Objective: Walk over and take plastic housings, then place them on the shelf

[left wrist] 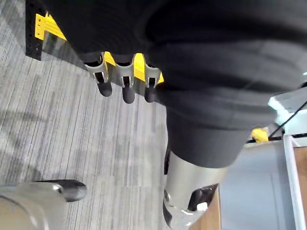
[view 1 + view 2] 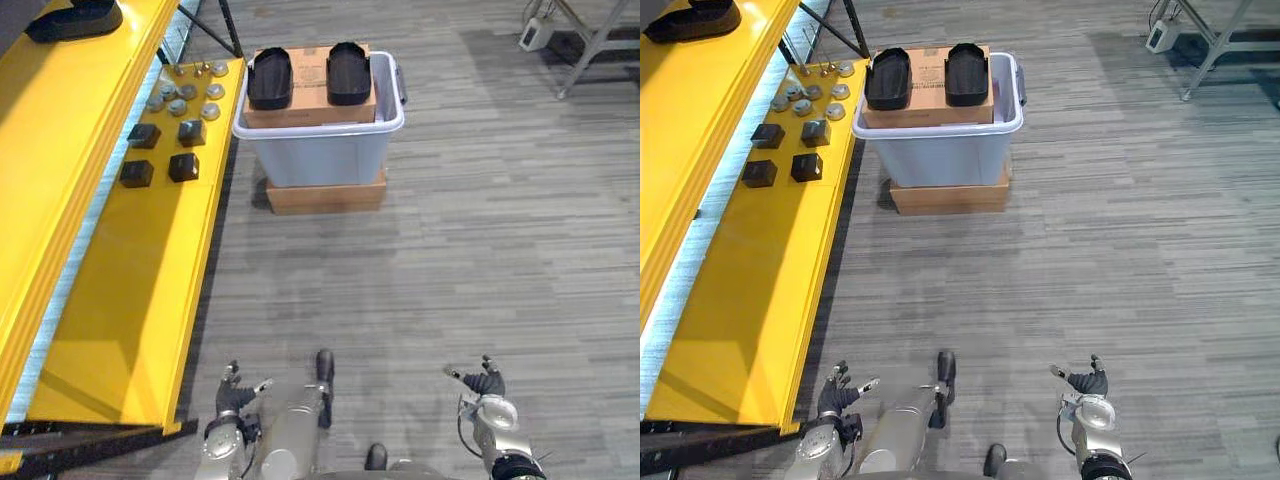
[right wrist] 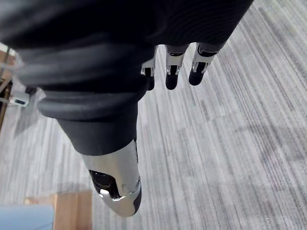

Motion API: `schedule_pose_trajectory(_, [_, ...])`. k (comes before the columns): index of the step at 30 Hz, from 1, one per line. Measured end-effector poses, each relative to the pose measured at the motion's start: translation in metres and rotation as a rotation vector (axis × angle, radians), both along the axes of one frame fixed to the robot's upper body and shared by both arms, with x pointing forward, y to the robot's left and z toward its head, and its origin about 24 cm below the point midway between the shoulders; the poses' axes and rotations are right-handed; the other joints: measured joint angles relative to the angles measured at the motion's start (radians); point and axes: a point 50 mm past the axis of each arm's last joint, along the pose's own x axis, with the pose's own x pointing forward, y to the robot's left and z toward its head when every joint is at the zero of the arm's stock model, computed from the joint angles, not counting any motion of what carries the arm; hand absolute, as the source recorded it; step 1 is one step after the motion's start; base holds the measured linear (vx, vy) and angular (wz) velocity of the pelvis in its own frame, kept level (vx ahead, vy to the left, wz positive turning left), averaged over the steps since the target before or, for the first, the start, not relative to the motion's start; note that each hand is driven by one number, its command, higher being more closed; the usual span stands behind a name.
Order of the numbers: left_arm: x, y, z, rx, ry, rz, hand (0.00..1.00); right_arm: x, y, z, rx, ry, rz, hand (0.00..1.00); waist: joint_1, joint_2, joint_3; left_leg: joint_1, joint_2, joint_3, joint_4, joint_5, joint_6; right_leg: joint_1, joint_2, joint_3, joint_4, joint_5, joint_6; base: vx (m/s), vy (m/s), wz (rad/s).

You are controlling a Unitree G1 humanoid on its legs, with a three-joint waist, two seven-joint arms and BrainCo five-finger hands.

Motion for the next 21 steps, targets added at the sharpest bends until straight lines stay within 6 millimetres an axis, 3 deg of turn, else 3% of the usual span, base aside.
schedule_pose_trajectory(1, [0.0, 0.0, 0.0, -0.001, 0.002, 0.0, 0.0, -0.002, 0.001, -0.001, 0.008, 0.003, -0.011, 0.0, 0.001, 0.0, 0.0, 0.013, -0.002, 0.0, 0.027, -0.029, 0.004, -0.013, -0.008, 0.003, 0.08, 0.0, 0.006, 0.46, 0.142, 0.13])
schedule_pose_trajectory(2, [-0.002, 0.0, -0.001, -0.001, 0.007, 0.003, 0.0, -0.006, 0.002, -0.004, 0.016, 0.013, -0.019, 0.0, 0.0, 0.0, 0.0, 0.054, -0.004, -0.001, 0.045, -0.07, 0.01, -0.046, -0.017, 0.006, 0.229, 0.013, 0.038, 0.69, 0.212, 0.09])
schedule_pose_trajectory(3, [-0.003, 0.003, -0.002, 0.006, 0.013, 0.004, 0.0, -0.013, 0.006, -0.007, 0.028, 0.025, -0.024, 0.0, -0.004, 0.001, 0.0, 0.143, -0.016, -0.022, 0.04, -0.129, 0.012, -0.145, -0.052, 0.021, 0.548, 0.077, 0.121, 0.68, 0.202, 0.14])
schedule_pose_trajectory(4, [-0.002, 0.004, -0.001, 0.008, 0.011, 0.0, 0.0, -0.016, 0.007, -0.008, 0.031, 0.027, -0.025, 0.0, -0.01, 0.001, 0.0, 0.177, -0.023, -0.035, 0.039, -0.151, 0.013, -0.186, -0.067, 0.02, 0.672, 0.072, 0.115, 0.65, 0.17, 0.33])
schedule_pose_trajectory(5, [0.0, 0.004, 0.0, 0.013, 0.005, -0.003, 0.0, -0.02, 0.009, -0.01, 0.039, 0.034, -0.025, 0.0, -0.027, 0.002, -0.001, 0.247, -0.034, -0.053, 0.03, -0.18, 0.017, -0.265, -0.091, 0.018, 0.852, 0.047, 0.084, 0.4, 0.089, 0.35])
schedule_pose_trajectory(6, [0.0, 0.005, 0.0, 0.014, 0.005, -0.003, 0.0, -0.022, 0.011, -0.011, 0.044, 0.036, -0.023, 0.0, -0.032, 0.003, -0.002, 0.284, -0.038, -0.059, 0.014, -0.187, 0.018, -0.305, -0.102, 0.011, 0.906, 0.035, 0.065, 0.54, 0.101, 0.39])
schedule_pose_trajectory(7, [0.001, 0.005, 0.001, 0.014, -0.002, -0.004, 0.0, -0.028, 0.012, -0.013, 0.045, 0.049, -0.011, 0.0, -0.04, 0.009, -0.006, 0.37, -0.038, -0.082, -0.037, -0.209, 0.023, -0.392, -0.115, -0.022, 0.936, 0.004, 0.023, 0.35, 0.061, 0.27])
schedule_pose_trajectory(9, [0.004, 0.006, 0.003, 0.017, -0.01, -0.005, 0.0, -0.031, 0.012, -0.015, 0.048, 0.062, -0.012, 0.0, -0.055, 0.013, -0.008, 0.451, -0.035, -0.117, -0.082, -0.227, 0.023, -0.481, -0.115, -0.07, 0.832, -0.033, -0.004, 0.46, 0.002, 0.46])
schedule_pose_trajectory(11, [0.006, 0.006, 0.003, 0.018, -0.011, -0.007, 0.0, -0.036, 0.011, -0.016, 0.048, 0.077, -0.015, 0.0, -0.078, 0.012, -0.012, 0.511, -0.023, -0.149, -0.12, -0.242, 0.012, -0.528, -0.092, -0.112, 0.535, -0.022, 0.002, 0.5, -0.063, 0.5])
schedule_pose_trajectory(13, [0.005, 0.009, 0.001, 0.027, 0.006, -0.011, 0.0, -0.039, 0.012, -0.019, 0.054, 0.094, -0.019, 0.0, -0.087, -0.008, -0.03, 0.563, -0.016, -0.184, -0.172, -0.258, -0.016, -0.563, -0.052, -0.085, 0.091, 0.135, 0.032, 0.51, -0.13, 0.46])
schedule_pose_trajectory(15, [0.001, 0.009, -0.004, 0.029, 0.037, -0.015, 0.0, -0.045, 0.011, -0.022, 0.056, 0.12, -0.027, 0.0, -0.092, -0.022, -0.037, 0.611, -0.012, -0.208, -0.191, -0.281, -0.057, -0.583, -0.045, -0.037, 0.002, 0.235, 0.033, 0.5, -0.186, 0.46])
schedule_pose_trajectory(16, [-0.002, 0.008, -0.006, 0.025, 0.05, -0.013, 0.0, -0.047, 0.01, -0.023, 0.057, 0.128, -0.031, 0.0, -0.093, -0.017, -0.039, 0.63, 0.001, -0.213, -0.19, -0.292, -0.075, -0.569, -0.04, -0.03, 0.009, 0.291, 0.007, 0.61, -0.228, 0.52])
schedule_pose_trajectory(17, [-0.009, 0.009, -0.01, 0.025, 0.077, -0.009, 0.0, -0.049, 0.011, -0.025, 0.064, 0.135, -0.034, 0.0, -0.099, -0.001, -0.052, 0.643, 0.034, -0.231, -0.159, -0.307, -0.103, -0.546, -0.011, -0.032, 0.015, 0.364, -0.064, 0.63, -0.234, 0.46])
schedule_pose_trajectory(18, [-0.013, 0.008, -0.013, 0.02, 0.093, -0.003, 0.0, -0.049, 0.011, -0.025, 0.066, 0.134, -0.038, 0.0, -0.103, 0.017, -0.055, 0.622, 0.068, -0.235, -0.072, -0.322, -0.131, -0.529, 0.013, -0.053, 0.038, 0.379, -0.108, 0.63, -0.235, 0.39])
schedule_pose_trajectory(19, [-0.013, 0.008, -0.013, 0.016, 0.094, 0.001, 0.0, -0.047, 0.011, -0.024, 0.068, 0.126, -0.043, 0.0, -0.107, 0.027, -0.053, 0.595, 0.084, -0.229, 0.004, -0.324, -0.146, -0.517, 0.027, -0.067, 0.053, 0.363, -0.119, 0.58, -0.243, 0.3])
schedule_pose_trajectory(20, [-0.014, 0.007, -0.014, 0.009, 0.094, 0.014, 0.0, -0.042, 0.014, -0.023, 0.072, 0.114, -0.035, 0.0, -0.105, 0.03, -0.053, 0.513, 0.105, -0.206, 0.216, -0.29, -0.208, -0.478, 0.049, -0.078, 0.051, 0.33, -0.13, 0.54, -0.237, 0.14])
schedule_pose_trajectory(21, [-0.015, 0.007, -0.014, 0.002, 0.093, 0.023, 0.0, -0.038, 0.018, -0.021, 0.07, 0.101, -0.013, 0.0, -0.09, 0.032, -0.051, 0.419, 0.151, -0.174, 0.445, -0.281, -0.238, -0.413, 0.079, -0.081, 0.026, 0.305, -0.147, 0.52, -0.228, 0.05])
